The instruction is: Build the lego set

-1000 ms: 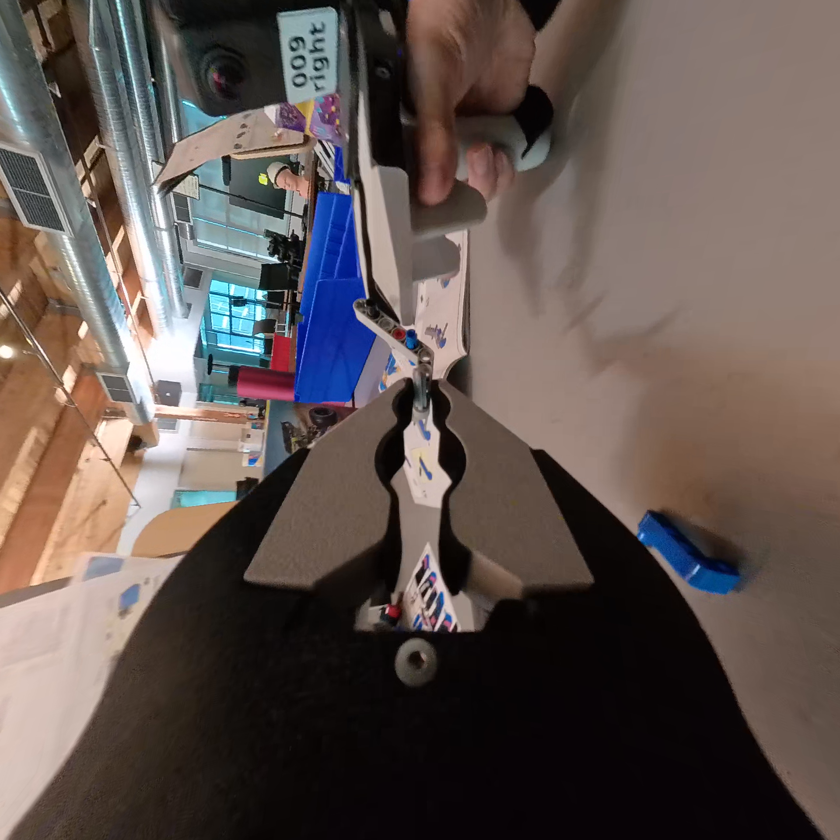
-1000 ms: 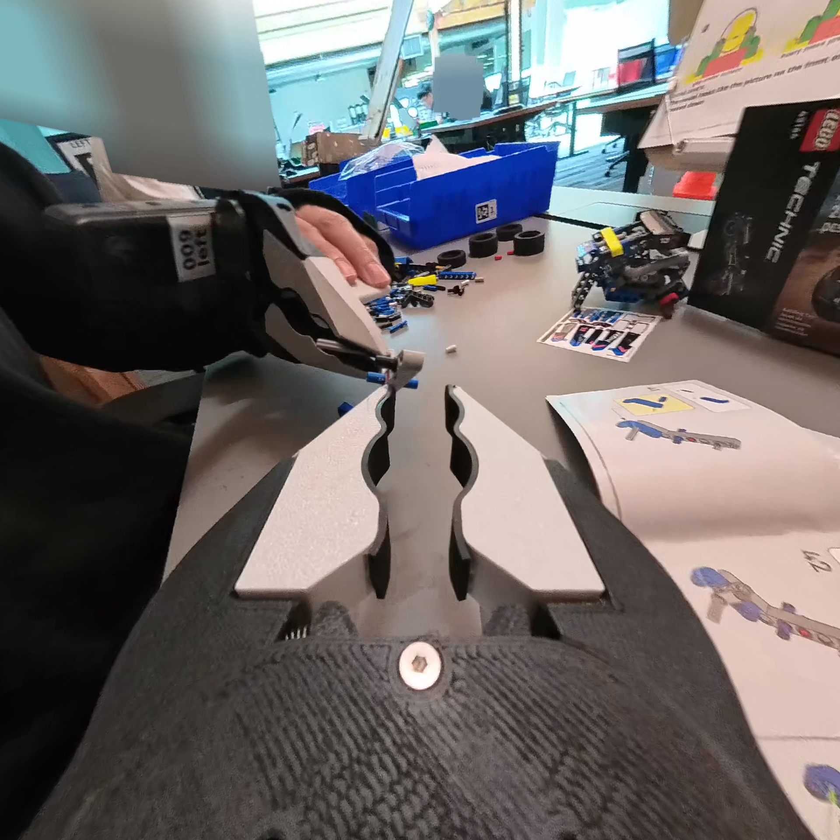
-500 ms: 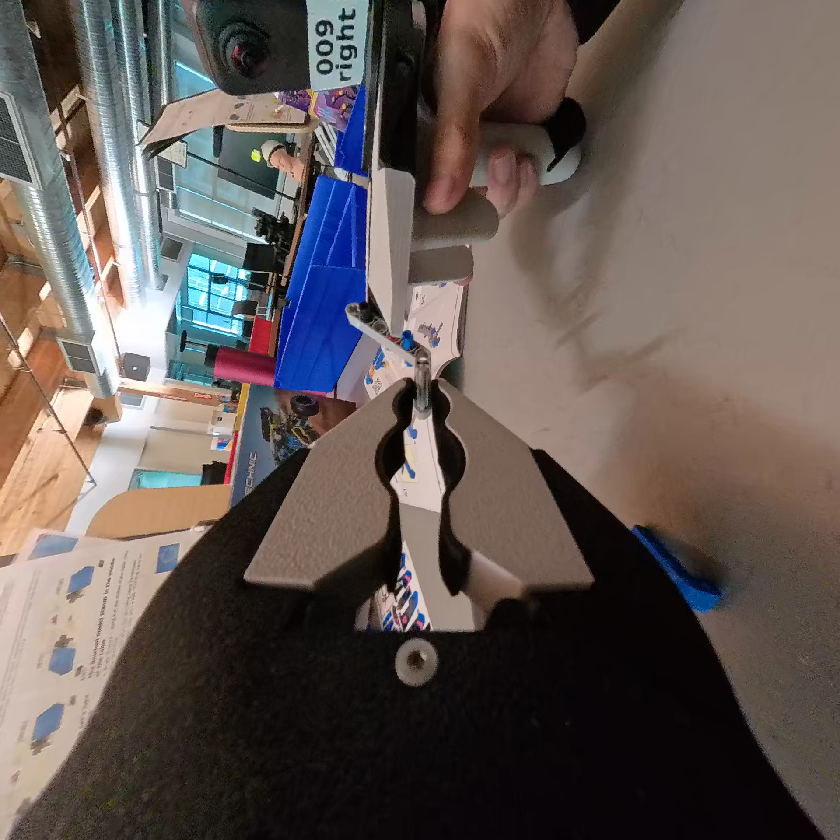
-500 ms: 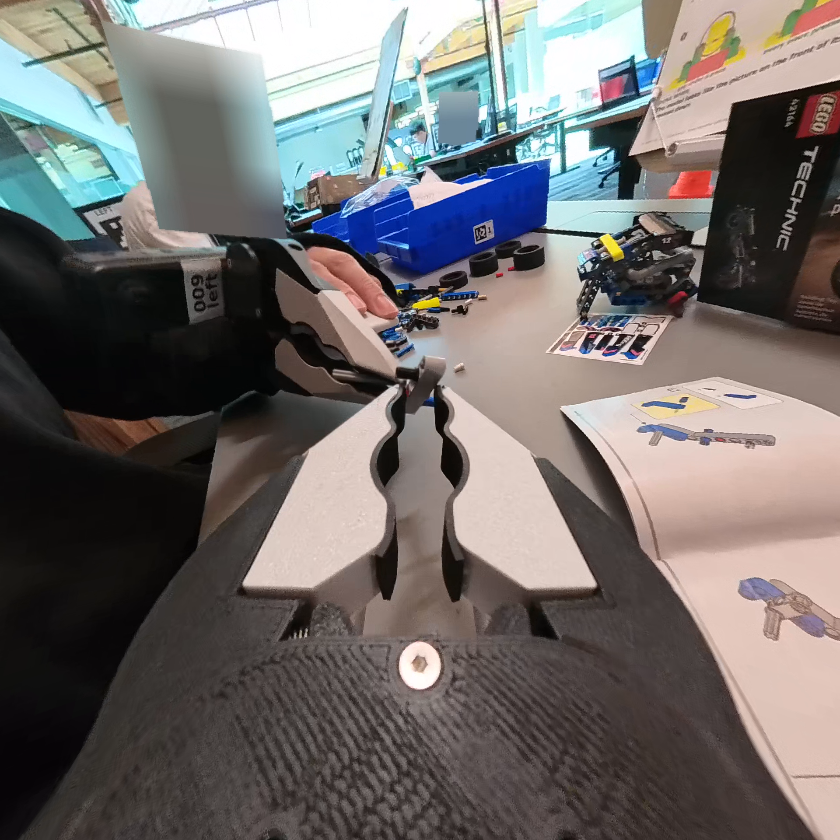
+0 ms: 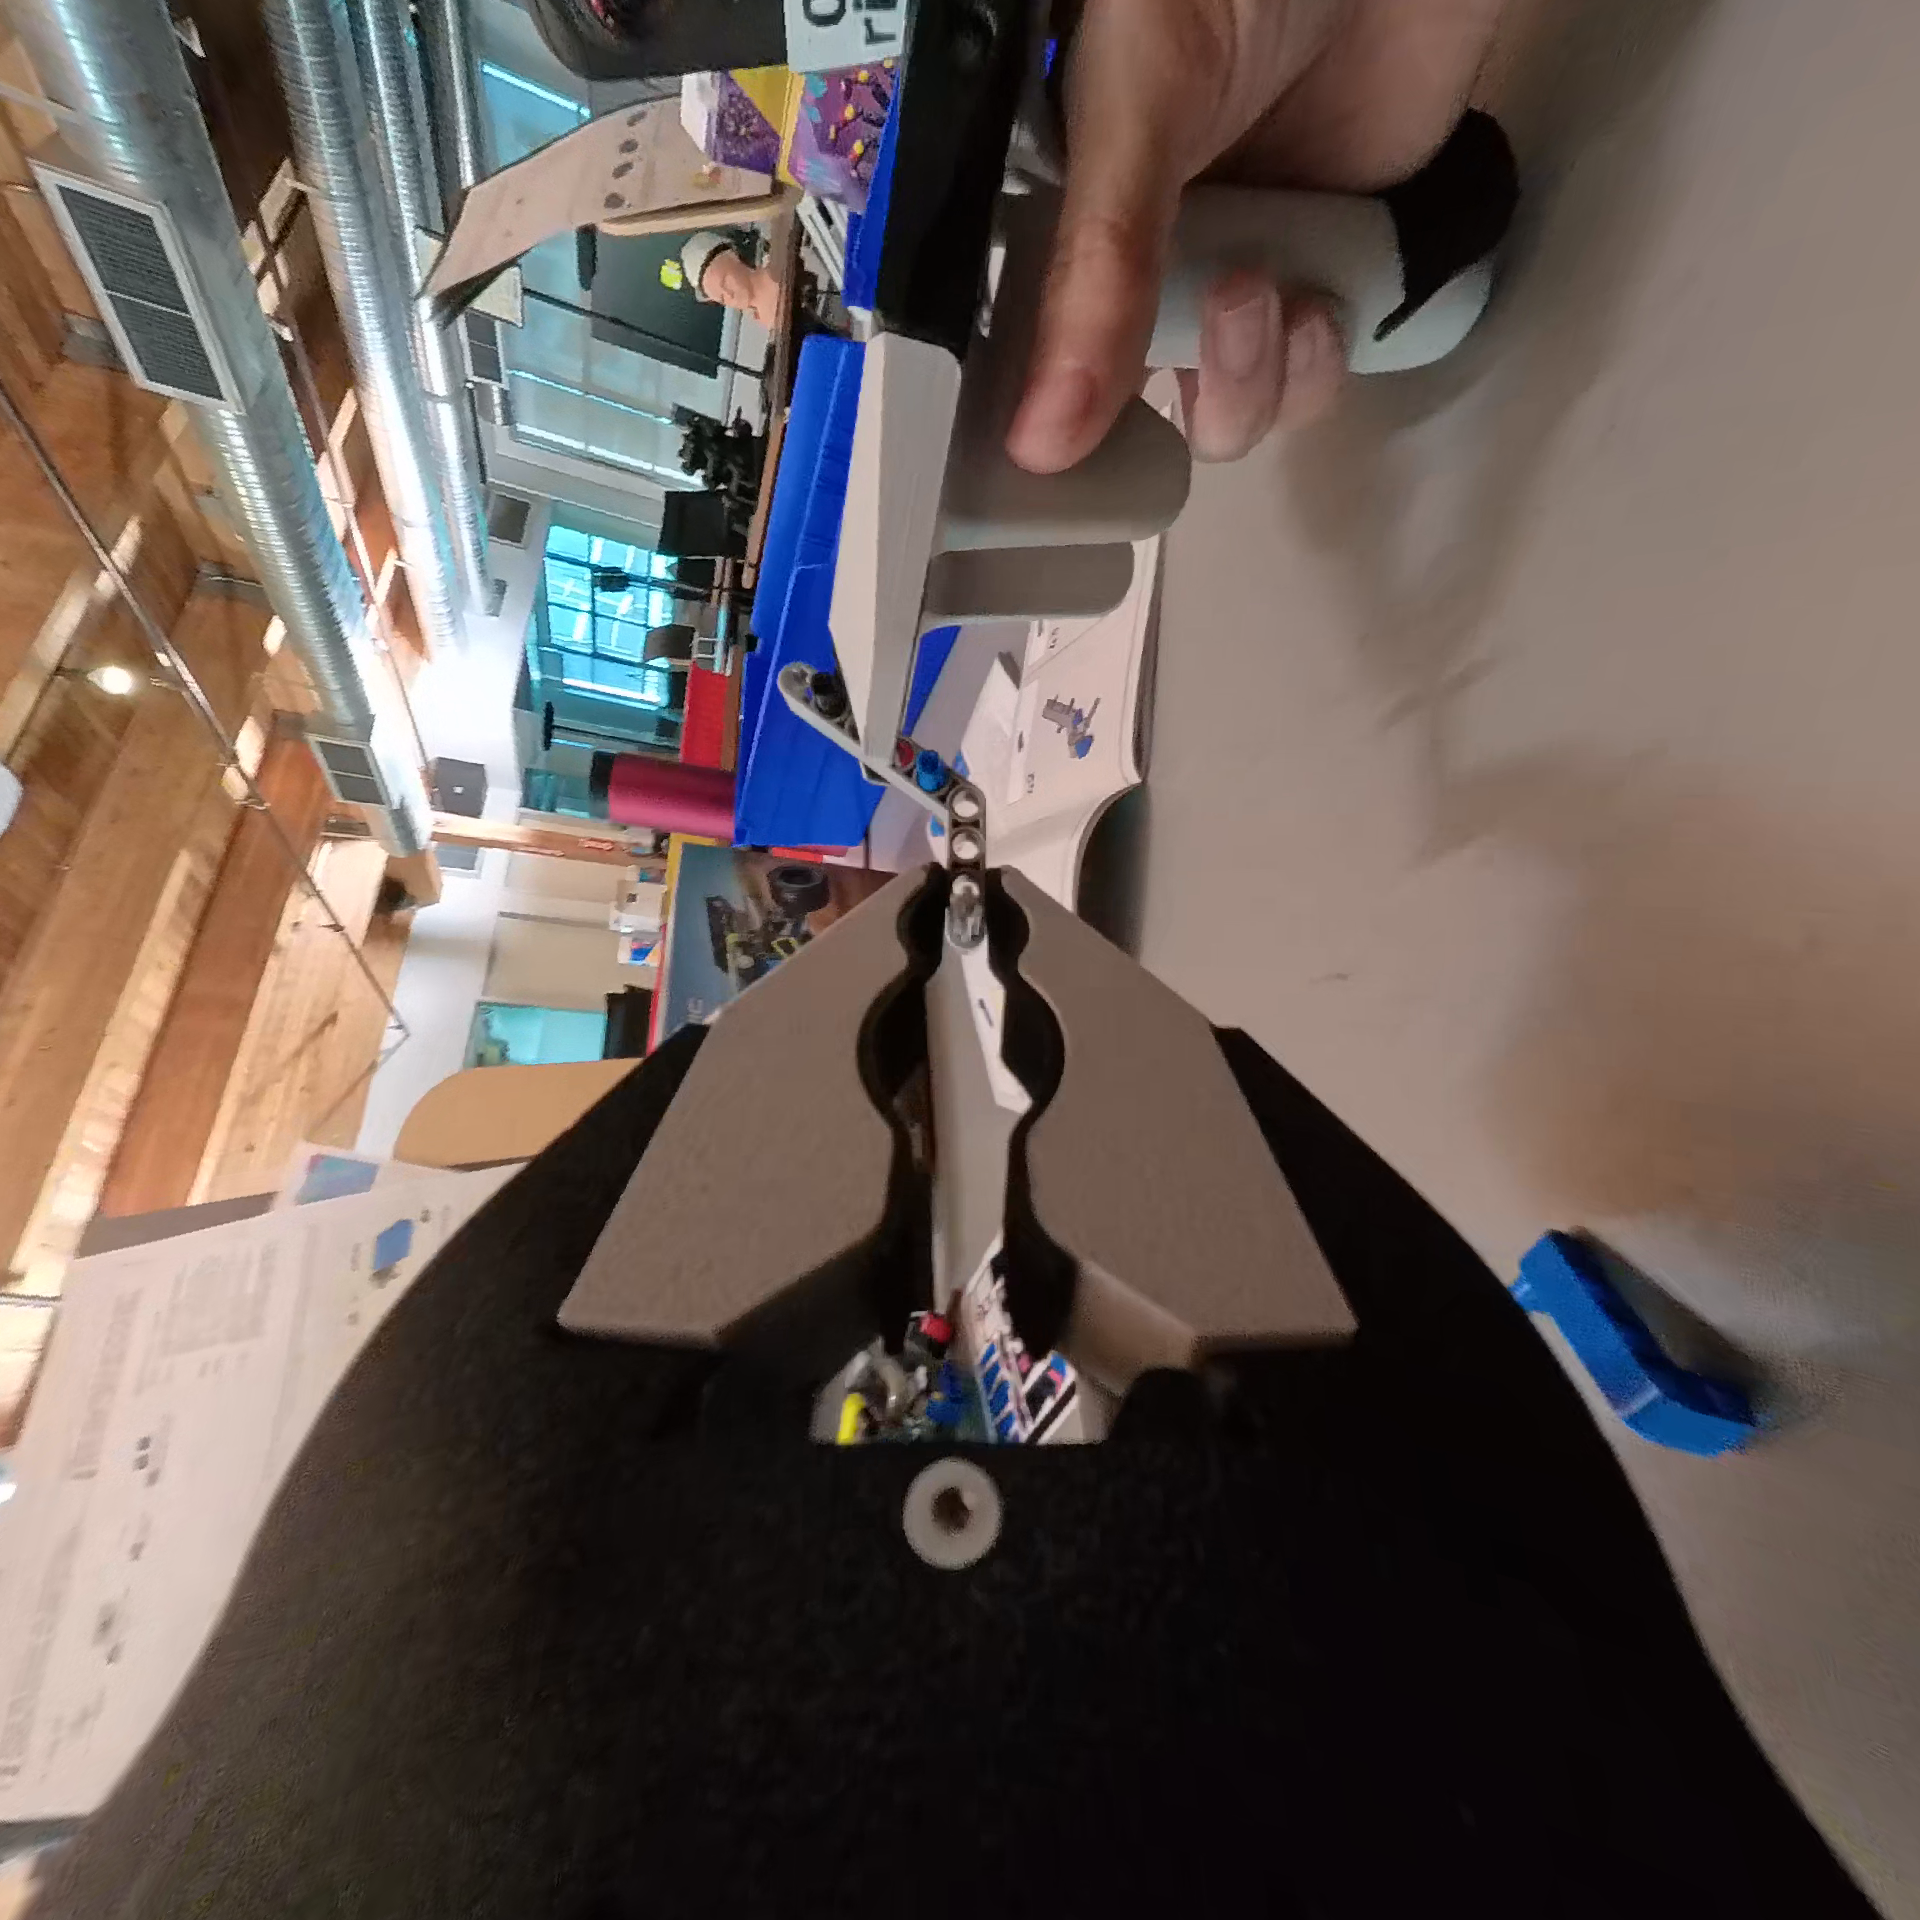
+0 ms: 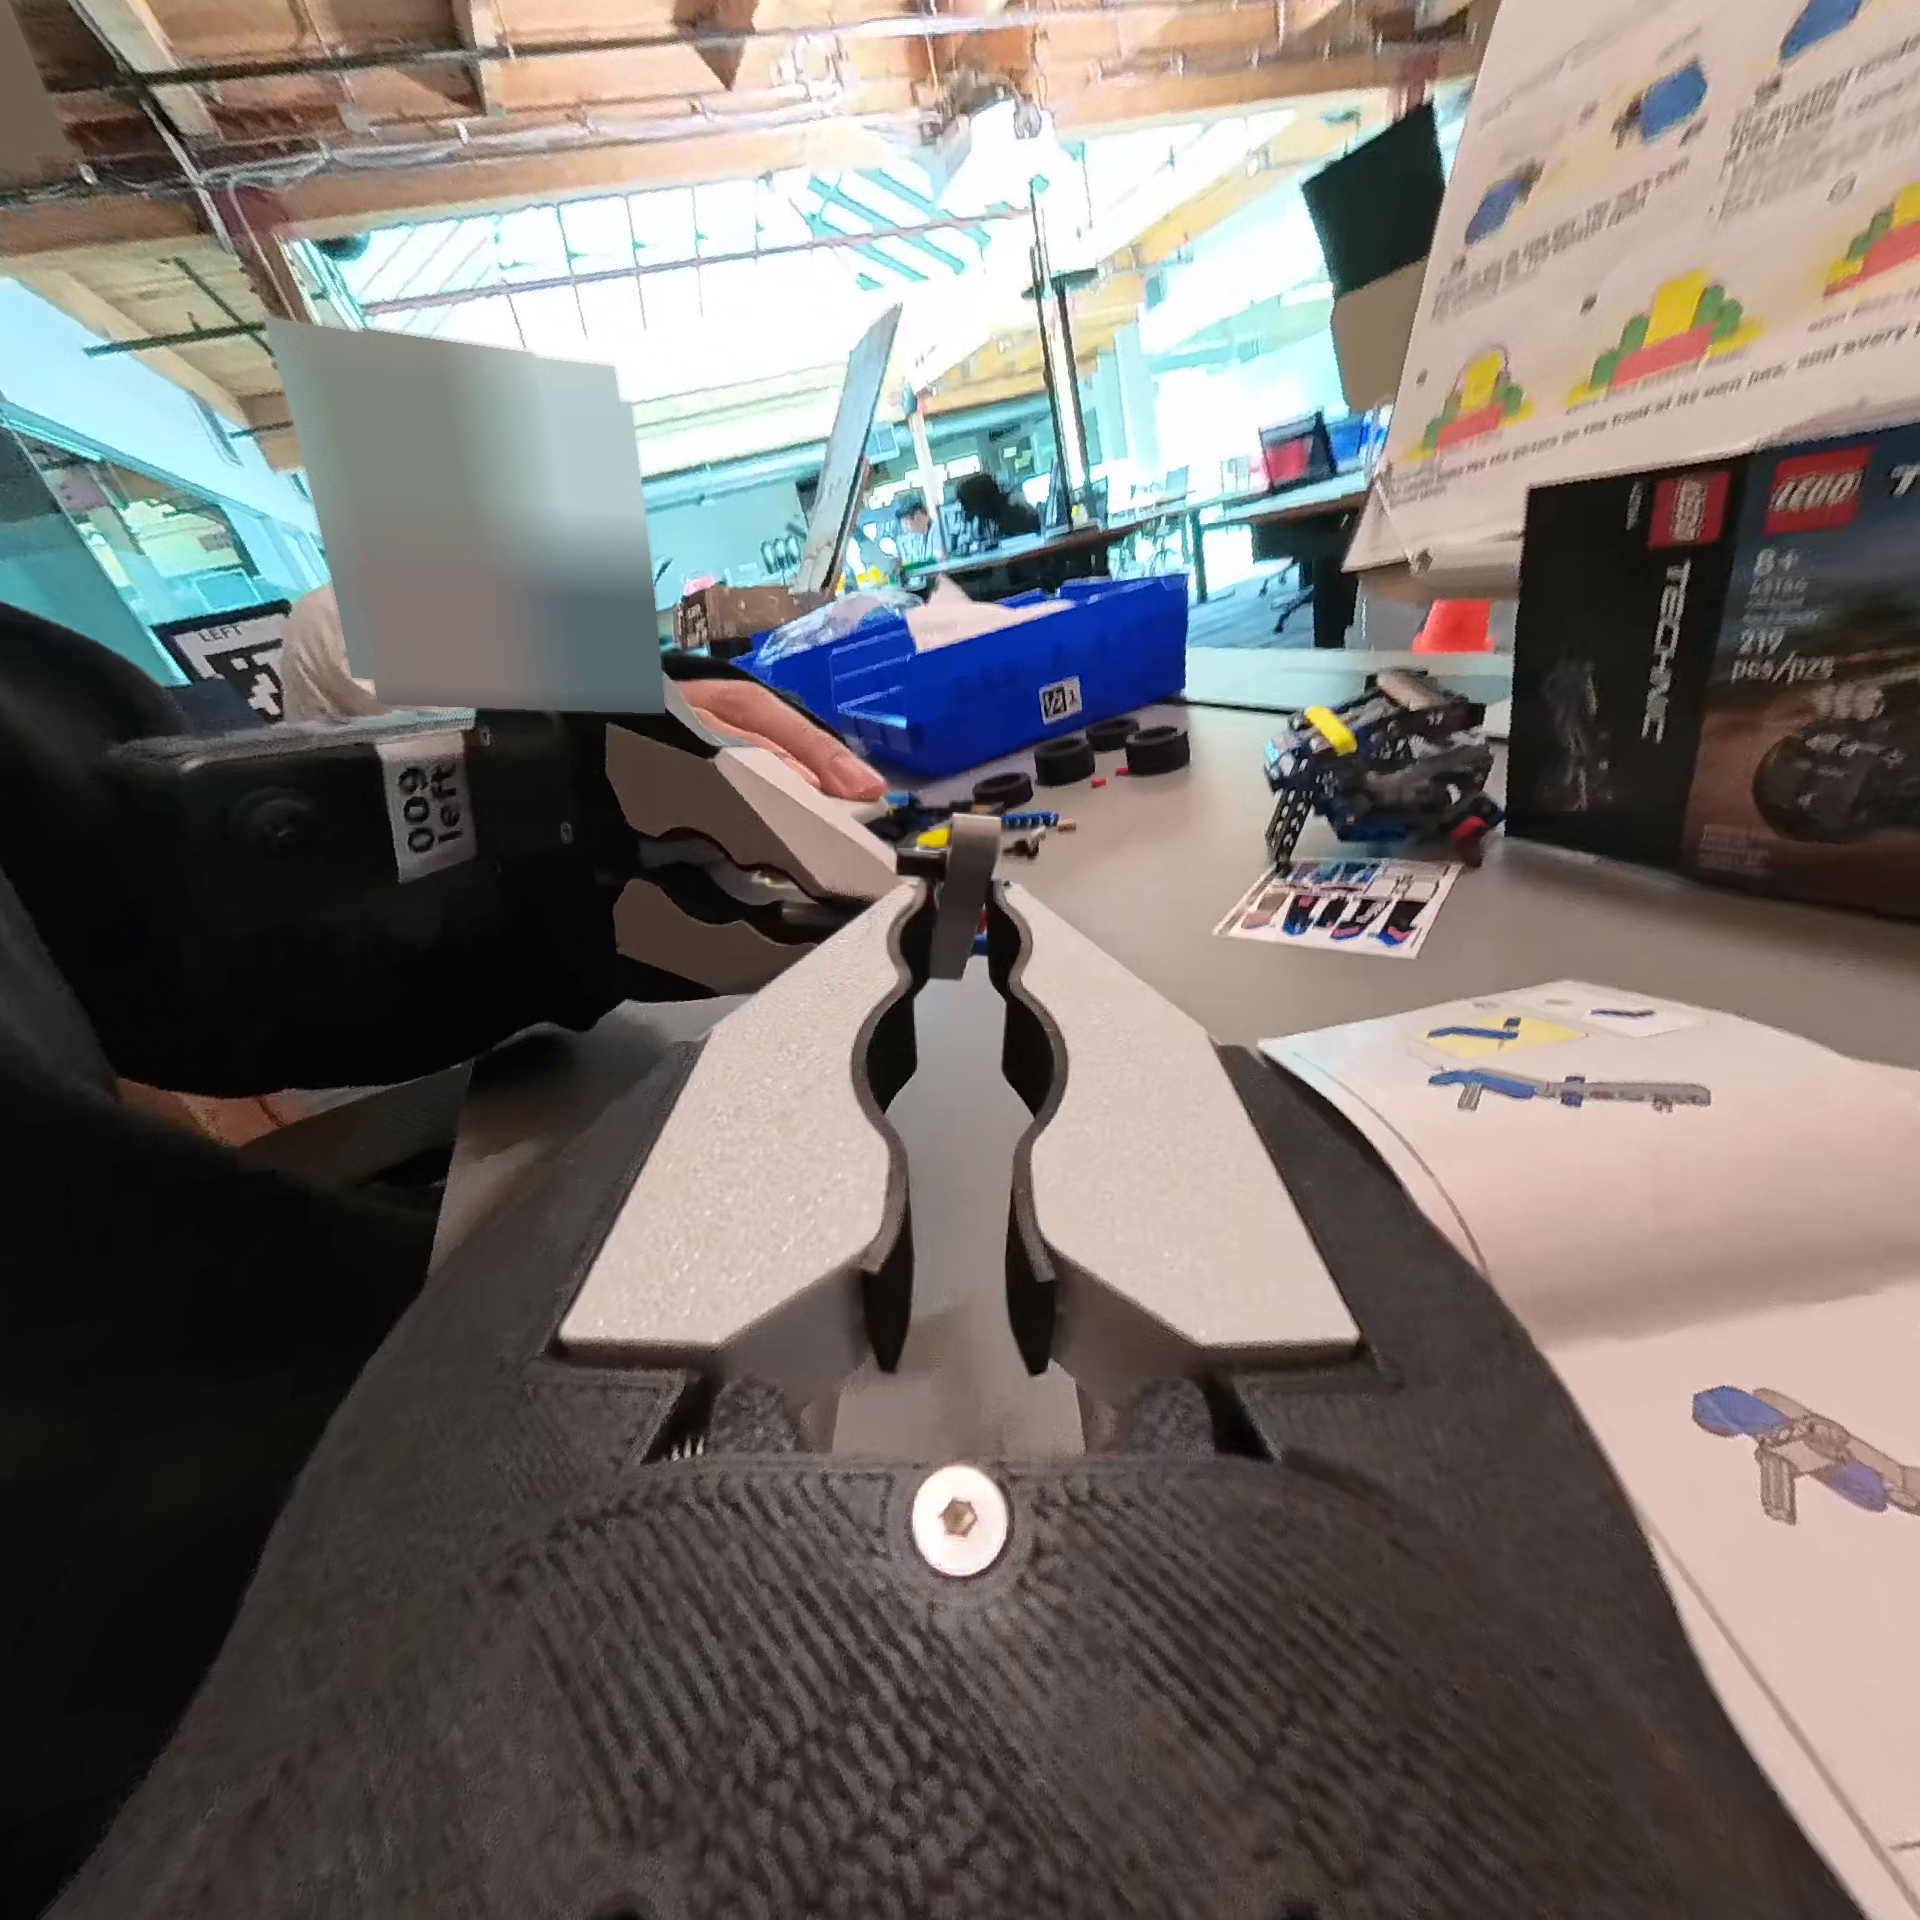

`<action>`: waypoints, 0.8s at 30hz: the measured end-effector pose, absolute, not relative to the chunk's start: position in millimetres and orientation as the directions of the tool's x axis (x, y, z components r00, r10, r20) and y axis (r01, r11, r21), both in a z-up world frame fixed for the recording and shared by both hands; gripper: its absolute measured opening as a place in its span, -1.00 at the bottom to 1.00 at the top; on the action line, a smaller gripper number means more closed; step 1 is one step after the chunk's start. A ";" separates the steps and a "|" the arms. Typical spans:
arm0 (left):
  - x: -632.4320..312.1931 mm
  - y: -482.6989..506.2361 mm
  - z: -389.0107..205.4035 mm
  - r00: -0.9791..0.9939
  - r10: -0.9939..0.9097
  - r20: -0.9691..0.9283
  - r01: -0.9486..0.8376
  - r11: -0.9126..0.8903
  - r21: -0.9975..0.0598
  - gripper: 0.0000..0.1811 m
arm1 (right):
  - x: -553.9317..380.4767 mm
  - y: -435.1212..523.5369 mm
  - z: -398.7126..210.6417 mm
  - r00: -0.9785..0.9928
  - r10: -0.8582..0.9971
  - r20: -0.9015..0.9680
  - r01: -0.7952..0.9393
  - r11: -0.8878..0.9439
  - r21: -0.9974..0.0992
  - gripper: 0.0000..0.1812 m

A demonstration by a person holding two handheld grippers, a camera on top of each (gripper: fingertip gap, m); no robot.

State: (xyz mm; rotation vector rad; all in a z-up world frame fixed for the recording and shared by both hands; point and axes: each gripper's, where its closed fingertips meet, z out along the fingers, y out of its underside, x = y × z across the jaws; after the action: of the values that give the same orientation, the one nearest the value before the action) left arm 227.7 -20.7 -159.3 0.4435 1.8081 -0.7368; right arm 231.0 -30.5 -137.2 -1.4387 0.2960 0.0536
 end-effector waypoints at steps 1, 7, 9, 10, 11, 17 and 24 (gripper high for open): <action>228.1 -21.1 -156.5 -0.314 -0.040 -0.949 0.615 0.752 -0.236 -0.96 | 230.2 -31.1 -134.3 0.966 -0.141 -0.218 -0.195 0.157 -0.968 -0.91; 229.0 -21.9 -143.3 -0.124 0.064 -0.990 0.573 0.819 -0.019 -0.96 | 224.0 -35.4 -123.0 0.983 -0.133 -0.125 -0.093 0.228 -0.969 -0.87; 228.2 -22.5 -140.6 -0.114 0.065 -0.991 0.563 0.826 -0.011 -0.96 | 220.5 -35.1 -121.9 0.988 -0.129 -0.086 -0.055 0.227 -0.972 -0.86; 227.6 -23.1 -138.7 -0.109 0.059 -0.992 0.562 0.827 -0.013 -0.96 | 220.8 -34.9 -121.6 0.987 -0.142 -0.070 -0.036 0.228 -0.973 -0.86; 226.8 -24.0 -138.1 -0.114 0.054 -0.992 0.562 0.827 -0.020 -0.96 | 222.3 -34.6 -121.6 0.985 -0.161 -0.061 -0.023 0.225 -0.974 -0.88; 227.0 -27.7 -137.8 -0.177 0.000 -0.984 0.547 0.831 -0.099 -0.96 | 223.5 -33.9 -120.3 0.983 -0.168 -0.071 -0.029 0.240 -0.970 -0.91; 229.8 -28.0 -142.0 -0.230 -0.023 -0.973 0.516 0.845 -0.141 -0.96 | 230.3 -36.8 -119.5 0.975 -0.169 -0.144 -0.095 0.267 -0.959 -0.91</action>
State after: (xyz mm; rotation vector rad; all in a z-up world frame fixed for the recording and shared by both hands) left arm 229.8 -28.0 -142.0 0.3810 1.7424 -0.5220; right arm 230.3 -36.8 -119.5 -1.3031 0.2350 -0.0505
